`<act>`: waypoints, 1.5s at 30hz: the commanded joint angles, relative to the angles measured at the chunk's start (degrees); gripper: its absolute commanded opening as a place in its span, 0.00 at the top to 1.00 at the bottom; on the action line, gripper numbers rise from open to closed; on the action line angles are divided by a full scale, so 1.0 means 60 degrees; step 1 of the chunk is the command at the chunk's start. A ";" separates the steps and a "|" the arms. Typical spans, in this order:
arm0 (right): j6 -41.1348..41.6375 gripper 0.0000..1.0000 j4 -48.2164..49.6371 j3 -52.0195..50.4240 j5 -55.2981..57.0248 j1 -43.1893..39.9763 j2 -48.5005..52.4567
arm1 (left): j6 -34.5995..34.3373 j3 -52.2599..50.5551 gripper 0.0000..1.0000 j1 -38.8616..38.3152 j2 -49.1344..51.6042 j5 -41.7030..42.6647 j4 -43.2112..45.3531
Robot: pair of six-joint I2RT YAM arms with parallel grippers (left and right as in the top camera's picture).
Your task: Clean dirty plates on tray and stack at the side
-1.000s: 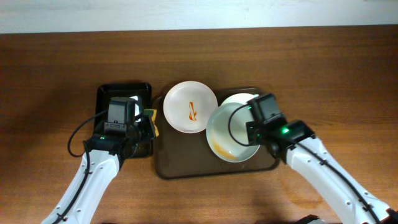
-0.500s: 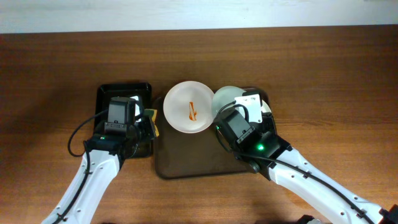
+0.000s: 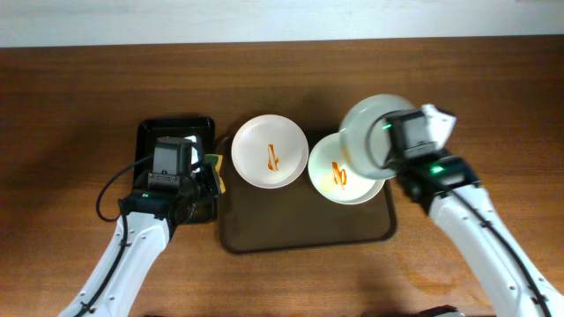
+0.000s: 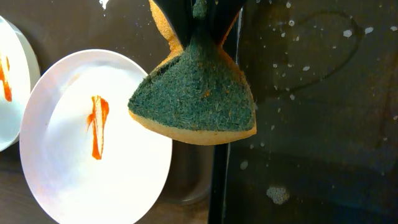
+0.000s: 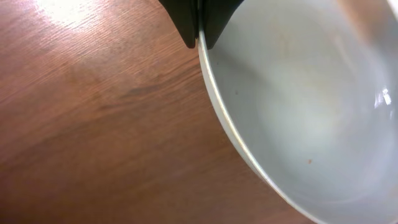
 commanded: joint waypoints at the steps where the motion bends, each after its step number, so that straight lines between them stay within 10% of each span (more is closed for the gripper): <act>1: 0.0226 0.96 -0.0018 0.0211 -0.2255 -0.2390 -0.0127 | 0.0153 0.0186 1.00 0.0051 -0.0142 -0.0025 0.0044; 13: -0.1016 0.94 0.0211 0.0204 -0.3898 -0.6003 0.2696 | 0.0157 0.0186 1.00 -0.0124 -0.0142 0.0040 0.0160; 17: -0.1428 0.57 0.0350 0.0368 -0.5082 -0.6003 0.2229 | 0.0157 0.0186 1.00 -0.0120 -0.0142 0.0044 0.0229; 19: -0.2109 0.56 0.0317 0.0721 -0.6594 -0.5931 0.1778 | 0.0157 0.0186 1.00 -0.0120 -0.0142 0.0044 0.0299; 23: -0.4007 0.56 0.0015 0.1366 -0.9191 -0.4743 0.1290 | 0.0805 0.0186 1.00 -0.0124 -0.0142 0.0794 0.0714; 31: -0.5038 0.49 -0.0714 0.3493 -0.7756 -0.0433 0.2393 | 0.0874 0.0667 1.00 -0.0146 -0.0142 0.1016 0.1137; 45: -0.4419 0.57 0.2007 0.4240 -0.7730 0.1071 0.6280 | 0.0681 0.1756 1.00 -0.1213 0.2331 0.1268 0.2313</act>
